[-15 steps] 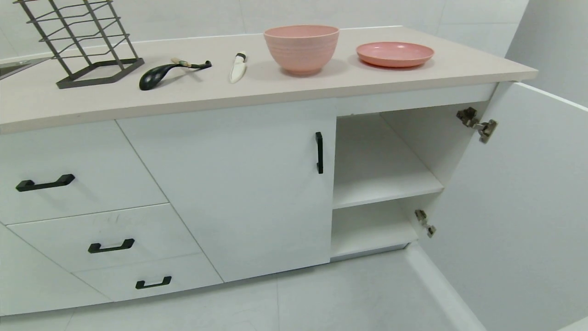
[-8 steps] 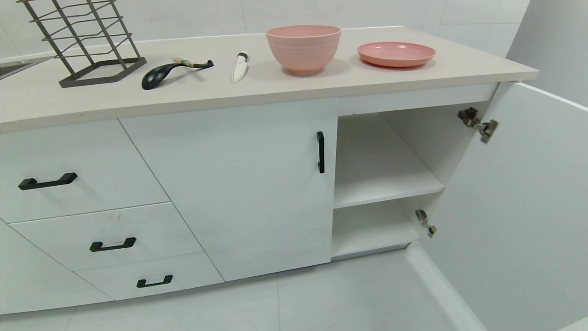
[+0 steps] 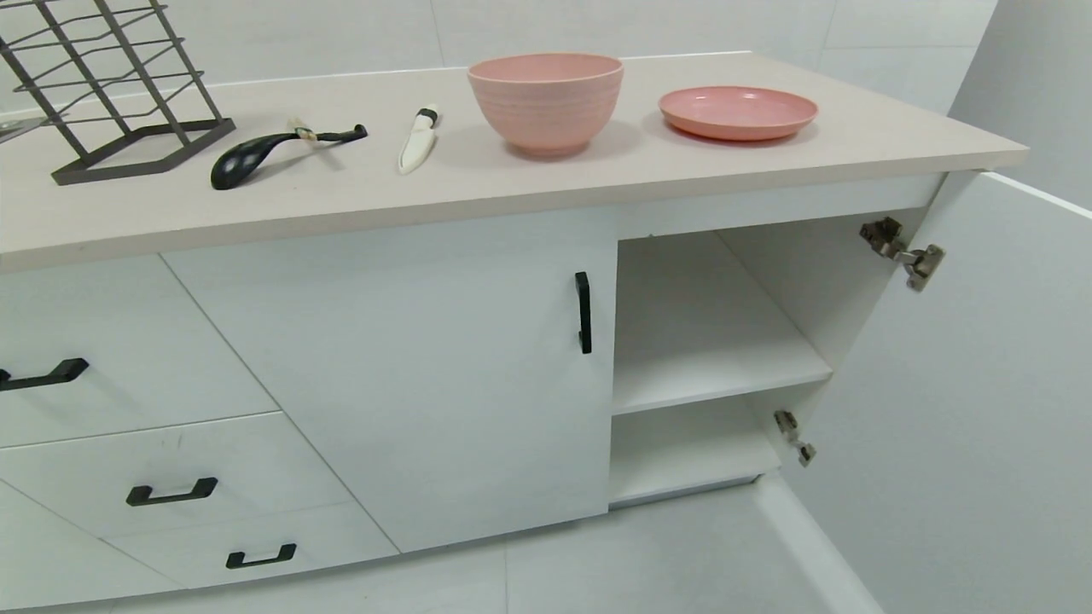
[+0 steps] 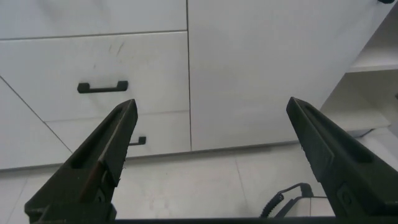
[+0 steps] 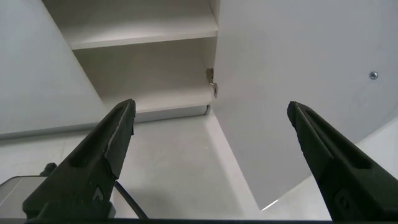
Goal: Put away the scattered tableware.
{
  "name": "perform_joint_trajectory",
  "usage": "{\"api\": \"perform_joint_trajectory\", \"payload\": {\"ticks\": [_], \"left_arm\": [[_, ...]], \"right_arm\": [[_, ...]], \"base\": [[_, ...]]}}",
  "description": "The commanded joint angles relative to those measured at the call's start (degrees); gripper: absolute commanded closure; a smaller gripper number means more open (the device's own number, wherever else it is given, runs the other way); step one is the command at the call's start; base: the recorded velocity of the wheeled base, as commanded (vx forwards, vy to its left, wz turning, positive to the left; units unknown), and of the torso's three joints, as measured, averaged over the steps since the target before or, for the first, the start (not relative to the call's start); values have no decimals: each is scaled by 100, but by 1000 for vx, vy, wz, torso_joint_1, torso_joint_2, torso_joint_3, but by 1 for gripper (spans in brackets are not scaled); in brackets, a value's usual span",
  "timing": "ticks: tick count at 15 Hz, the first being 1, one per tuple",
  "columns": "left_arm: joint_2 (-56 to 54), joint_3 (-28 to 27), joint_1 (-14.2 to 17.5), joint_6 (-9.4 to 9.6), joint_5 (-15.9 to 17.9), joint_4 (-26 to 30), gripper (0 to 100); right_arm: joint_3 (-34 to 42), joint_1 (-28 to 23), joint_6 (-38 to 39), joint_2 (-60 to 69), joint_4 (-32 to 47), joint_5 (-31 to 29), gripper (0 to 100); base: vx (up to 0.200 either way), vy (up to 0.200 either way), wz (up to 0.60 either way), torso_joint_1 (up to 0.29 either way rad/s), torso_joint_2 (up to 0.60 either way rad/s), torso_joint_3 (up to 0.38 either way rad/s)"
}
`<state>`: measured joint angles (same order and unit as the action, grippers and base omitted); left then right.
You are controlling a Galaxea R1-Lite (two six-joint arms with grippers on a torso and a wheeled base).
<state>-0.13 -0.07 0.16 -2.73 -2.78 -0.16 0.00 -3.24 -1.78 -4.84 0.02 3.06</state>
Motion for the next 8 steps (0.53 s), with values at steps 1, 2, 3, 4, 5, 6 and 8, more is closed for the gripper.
{"api": "perform_joint_trajectory", "payload": {"ticks": [1,2,3,4,5,6,8], "left_arm": [[13,-1,2,1,-3,-2,0],[13,-1,2,1,-3,-2,0],[13,-1,2,9,-3,-2,0],[13,-1,2,9,-3,-2,0],[13,-1,2,1,-12,-2,0],[13,-1,2,1,-12,-2,0],[13,-1,2,-8,-38,-2,0]], "right_arm": [[0,-1,2,-8,-2,2,0],[0,-1,20,-8,-2,-7,0],[0,-1,20,-8,-2,-7,0],[0,-1,37,-8,-2,-16,0],[0,-1,46,-8,6,-16,0],[0,-1,46,-8,-2,-16,0],[0,-1,46,-8,-2,-16,0]], "base": [[0,0,0,0,0,0],[0,0,0,0,0,0],[200,0,0,12,-2,7],[200,0,0,12,2,2],[200,0,0,7,7,2],[200,0,0,-2,7,2],[0,0,0,0,0,0]]}}
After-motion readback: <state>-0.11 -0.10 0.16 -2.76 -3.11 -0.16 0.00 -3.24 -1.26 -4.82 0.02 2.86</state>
